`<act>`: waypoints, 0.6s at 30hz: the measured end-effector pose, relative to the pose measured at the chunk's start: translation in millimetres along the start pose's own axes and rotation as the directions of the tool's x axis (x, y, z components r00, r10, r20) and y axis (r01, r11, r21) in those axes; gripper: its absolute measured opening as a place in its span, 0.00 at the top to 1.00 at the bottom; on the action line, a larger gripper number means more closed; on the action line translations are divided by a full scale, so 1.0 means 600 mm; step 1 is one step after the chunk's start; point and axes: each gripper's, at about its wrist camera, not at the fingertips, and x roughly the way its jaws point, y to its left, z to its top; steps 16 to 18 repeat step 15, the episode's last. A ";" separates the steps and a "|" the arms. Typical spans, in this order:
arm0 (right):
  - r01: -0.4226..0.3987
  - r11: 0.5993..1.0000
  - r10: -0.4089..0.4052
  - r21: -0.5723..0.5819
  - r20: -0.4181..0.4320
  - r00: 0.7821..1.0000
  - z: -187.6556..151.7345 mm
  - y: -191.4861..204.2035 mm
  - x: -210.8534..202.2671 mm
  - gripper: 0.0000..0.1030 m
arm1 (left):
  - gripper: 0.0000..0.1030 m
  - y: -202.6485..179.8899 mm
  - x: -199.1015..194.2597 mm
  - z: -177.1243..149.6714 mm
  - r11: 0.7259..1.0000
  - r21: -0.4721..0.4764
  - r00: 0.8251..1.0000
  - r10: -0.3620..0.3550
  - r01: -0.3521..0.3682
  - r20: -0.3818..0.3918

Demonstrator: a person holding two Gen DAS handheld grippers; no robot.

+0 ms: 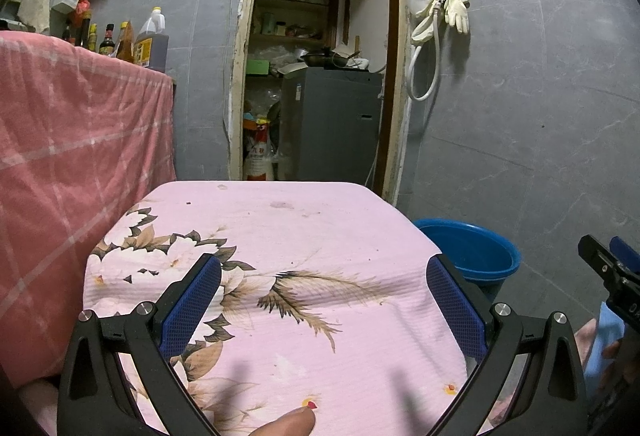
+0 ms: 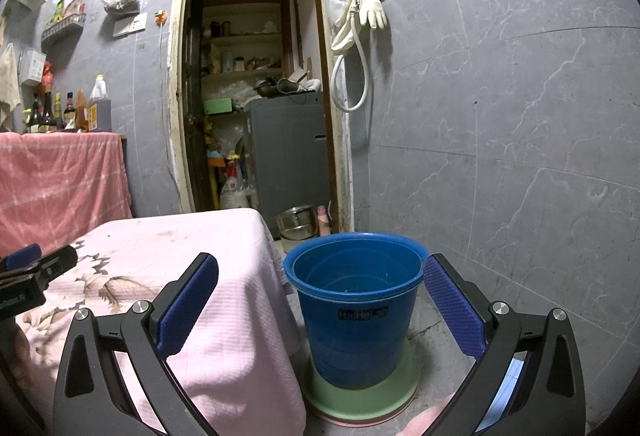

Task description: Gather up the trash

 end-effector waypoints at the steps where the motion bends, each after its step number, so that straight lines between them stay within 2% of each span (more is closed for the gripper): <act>1: 0.000 1.000 0.000 0.000 0.000 1.000 0.000 0.000 -0.001 0.00 | 0.02 -0.002 0.000 0.000 1.000 0.000 1.000 0.003 -0.003 0.001; 18: 0.000 1.000 0.000 0.000 0.000 1.000 -0.001 0.001 0.000 0.00 | 0.02 -0.016 0.003 -0.003 1.000 0.006 1.000 0.014 -0.014 0.002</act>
